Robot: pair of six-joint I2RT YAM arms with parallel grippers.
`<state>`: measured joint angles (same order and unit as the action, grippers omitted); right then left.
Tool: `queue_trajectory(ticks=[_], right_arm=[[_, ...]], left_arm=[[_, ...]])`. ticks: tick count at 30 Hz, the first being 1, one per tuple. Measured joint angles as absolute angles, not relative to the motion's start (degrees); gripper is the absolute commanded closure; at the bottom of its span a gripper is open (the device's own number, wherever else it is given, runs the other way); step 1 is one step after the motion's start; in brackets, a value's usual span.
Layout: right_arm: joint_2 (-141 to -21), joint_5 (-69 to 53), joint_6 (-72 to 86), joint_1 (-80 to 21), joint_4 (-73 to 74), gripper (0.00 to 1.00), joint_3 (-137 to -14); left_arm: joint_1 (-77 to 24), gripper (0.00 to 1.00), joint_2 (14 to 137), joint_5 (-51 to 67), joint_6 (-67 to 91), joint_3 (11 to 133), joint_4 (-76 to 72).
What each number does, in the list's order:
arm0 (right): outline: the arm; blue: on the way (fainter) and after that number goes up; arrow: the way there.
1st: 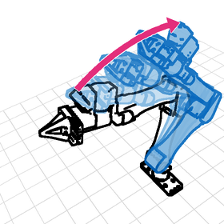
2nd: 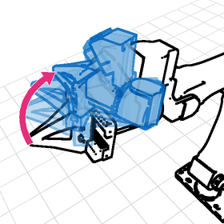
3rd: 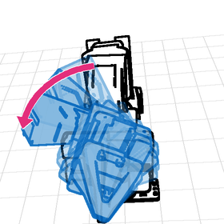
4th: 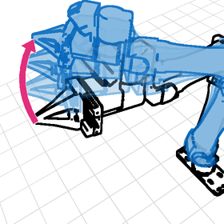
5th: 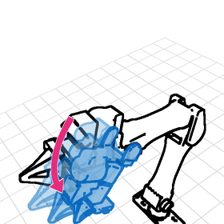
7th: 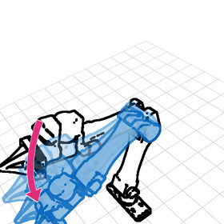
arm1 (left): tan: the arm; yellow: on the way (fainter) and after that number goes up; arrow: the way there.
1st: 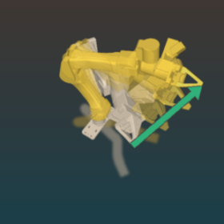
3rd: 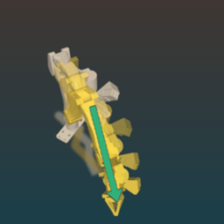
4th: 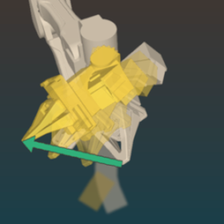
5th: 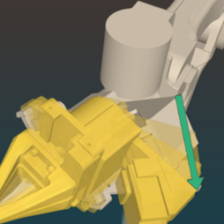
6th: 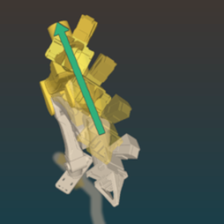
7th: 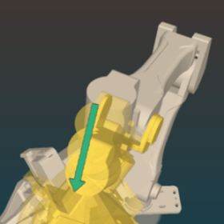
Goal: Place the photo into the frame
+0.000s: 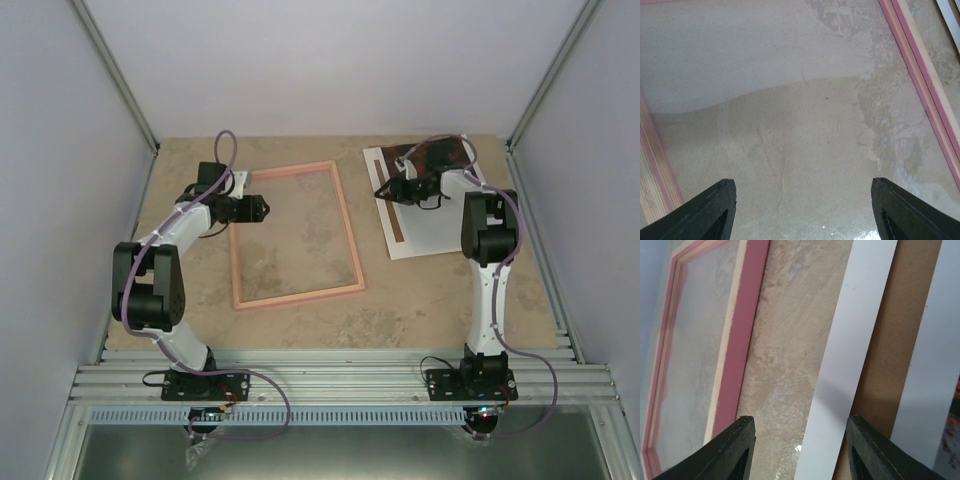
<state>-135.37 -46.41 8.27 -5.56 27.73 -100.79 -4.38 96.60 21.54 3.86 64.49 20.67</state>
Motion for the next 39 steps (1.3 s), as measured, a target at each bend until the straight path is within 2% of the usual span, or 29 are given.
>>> queue_trajectory(ticks=[7, 12, 19, 21, 24, 26, 31, 33, 39], right_arm=[[-137.1, -52.8, 12.1, -6.6, 25.0, 0.5, -100.7], [-137.6, -55.4, 14.6, -7.0, 23.8, 0.45, -99.8], [-136.4, -48.5, 14.2, -8.6, 25.7, 0.45, -100.5], [-136.4, -46.7, 13.7, -9.3, 26.7, 0.37, -101.3], [-136.3, -42.8, 12.9, -10.5, 27.9, 0.35, -102.9], [-136.1, -39.3, 12.4, -11.5, 28.2, 0.39, -103.6], [-136.6, -37.1, 11.4, -12.3, 28.3, 0.58, -104.2], [-137.6, -40.4, 11.7, -11.8, 27.4, 0.63, -104.3], [-140.1, -53.1, 14.3, -9.3, 23.9, 0.68, -102.9]], left_arm=[[-4.4, 0.24, 97.0, 21.5, 3.9, 65.1, 21.0], [-4.4, 0.25, 97.0, 21.5, 3.8, 65.2, 21.2], [-4.4, 0.25, 97.0, 21.5, 3.8, 65.2, 21.5], [-4.4, 0.25, 97.1, 21.5, 3.8, 65.2, 21.5], [-4.4, 0.25, 97.5, 21.5, 3.8, 65.4, 21.7], [-4.4, 0.25, 97.9, 21.5, 3.8, 65.6, 21.8], [-4.4, 0.25, 98.0, 21.3, 3.7, 65.6, 22.0], [-4.4, 0.25, 98.0, 21.3, 3.6, 65.6, 22.0], [-4.4, 0.27, 98.0, 23.0, 3.2, 65.7, 22.1]])
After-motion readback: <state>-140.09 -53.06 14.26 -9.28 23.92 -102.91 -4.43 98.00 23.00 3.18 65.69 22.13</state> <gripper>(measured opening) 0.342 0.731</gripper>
